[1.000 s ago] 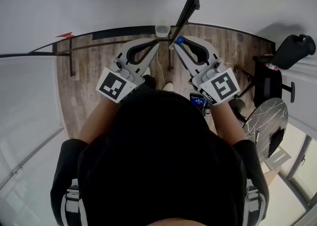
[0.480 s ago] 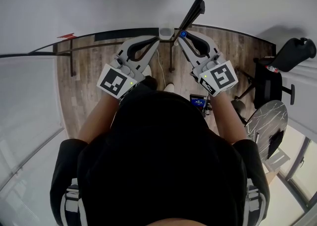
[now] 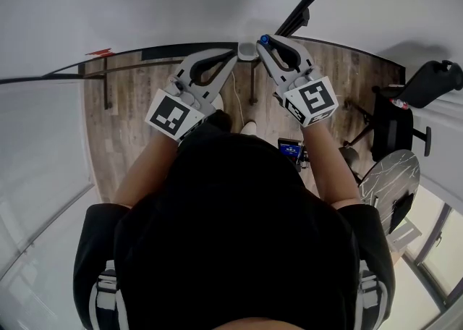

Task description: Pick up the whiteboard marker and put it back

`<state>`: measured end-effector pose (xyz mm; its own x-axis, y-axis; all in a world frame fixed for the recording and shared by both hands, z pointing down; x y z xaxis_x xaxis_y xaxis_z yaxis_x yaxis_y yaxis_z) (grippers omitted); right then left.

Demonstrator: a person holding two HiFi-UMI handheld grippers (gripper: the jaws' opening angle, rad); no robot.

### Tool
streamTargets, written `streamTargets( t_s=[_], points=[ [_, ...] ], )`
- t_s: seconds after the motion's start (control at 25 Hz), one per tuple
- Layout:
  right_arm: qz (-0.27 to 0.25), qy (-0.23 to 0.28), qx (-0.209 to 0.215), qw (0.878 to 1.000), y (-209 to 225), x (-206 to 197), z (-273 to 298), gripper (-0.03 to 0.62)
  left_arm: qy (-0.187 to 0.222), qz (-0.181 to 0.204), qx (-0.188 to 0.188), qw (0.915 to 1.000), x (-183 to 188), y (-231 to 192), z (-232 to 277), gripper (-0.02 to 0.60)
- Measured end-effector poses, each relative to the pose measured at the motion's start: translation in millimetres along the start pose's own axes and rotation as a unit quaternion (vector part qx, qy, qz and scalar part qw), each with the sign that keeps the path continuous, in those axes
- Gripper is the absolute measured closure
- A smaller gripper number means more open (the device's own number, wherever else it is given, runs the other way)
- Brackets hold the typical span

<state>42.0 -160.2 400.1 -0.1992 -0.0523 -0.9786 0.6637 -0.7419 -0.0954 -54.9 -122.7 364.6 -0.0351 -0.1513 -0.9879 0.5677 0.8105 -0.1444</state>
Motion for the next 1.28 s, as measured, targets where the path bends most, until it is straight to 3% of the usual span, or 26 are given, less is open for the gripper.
streamTargets(
  t_s=[0.4,0.92,1.28],
  points=[
    [0.0,-0.018,-0.001,1.0,7,-32,20,0.531,-0.011,-0.011,0.009,0.9998,-17,-12,6,0.578],
    [-0.007,-0.082,-0.004,0.997,14,-97,43,0.531,-0.035,-0.013,0.007,0.9993,-30,-14,9,0.578],
    [-0.005,-0.125,0.004,0.992,11,-128,57,0.531,-0.025,-0.015,0.006,0.9995,-27,-16,7,0.578]
  ],
)
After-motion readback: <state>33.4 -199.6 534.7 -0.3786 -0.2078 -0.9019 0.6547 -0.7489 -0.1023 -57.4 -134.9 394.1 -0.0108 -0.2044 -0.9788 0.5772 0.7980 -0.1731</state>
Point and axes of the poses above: the fingertips, and each gripper's own axes: z forward along the fingers, y to its right, x out of its top, the point moved 3 cm from there along -z, backward along the fingers, and after that the axes turned 6 degrees about -z, right-handed, at the moved point
